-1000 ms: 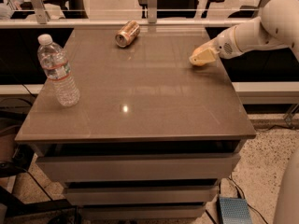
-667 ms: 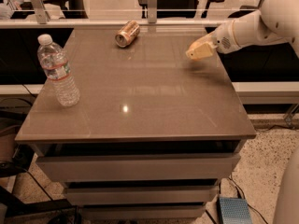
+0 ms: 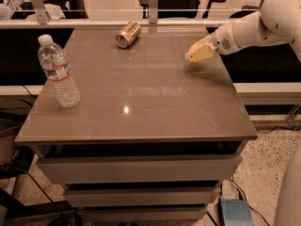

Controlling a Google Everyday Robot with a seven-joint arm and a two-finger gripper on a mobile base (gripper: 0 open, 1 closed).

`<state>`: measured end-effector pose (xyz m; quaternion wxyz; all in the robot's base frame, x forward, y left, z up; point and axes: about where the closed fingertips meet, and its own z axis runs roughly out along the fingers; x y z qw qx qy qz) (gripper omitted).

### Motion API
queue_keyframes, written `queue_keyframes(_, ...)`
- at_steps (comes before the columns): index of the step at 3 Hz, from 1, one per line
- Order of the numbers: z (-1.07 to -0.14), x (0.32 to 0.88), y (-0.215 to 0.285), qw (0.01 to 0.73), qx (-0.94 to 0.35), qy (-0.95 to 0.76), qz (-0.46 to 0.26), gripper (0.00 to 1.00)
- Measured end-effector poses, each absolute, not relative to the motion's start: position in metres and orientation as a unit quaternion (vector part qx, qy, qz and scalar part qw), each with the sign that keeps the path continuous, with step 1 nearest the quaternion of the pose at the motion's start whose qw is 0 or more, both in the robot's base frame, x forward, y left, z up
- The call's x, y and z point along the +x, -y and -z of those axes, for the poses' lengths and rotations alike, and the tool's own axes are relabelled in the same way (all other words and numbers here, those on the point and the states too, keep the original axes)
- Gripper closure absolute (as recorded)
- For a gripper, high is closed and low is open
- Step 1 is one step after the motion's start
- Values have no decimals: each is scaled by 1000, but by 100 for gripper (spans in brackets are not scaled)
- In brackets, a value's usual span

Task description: Move orange near orange can

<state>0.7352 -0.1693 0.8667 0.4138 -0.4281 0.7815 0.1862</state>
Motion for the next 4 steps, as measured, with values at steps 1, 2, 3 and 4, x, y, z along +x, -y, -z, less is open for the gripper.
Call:
queue_keyframes(1, -873, 752, 148, 431, -438, -765, -195, 100)
queue_keyframes(2, -883, 782, 106, 447, -459, -740, -205, 100)
queue_keyframes(3, -894, 807, 59, 458, -480, -717, -216, 100)
queue_keyframes(4, -894, 821, 22, 460, -491, -704, -228, 100)
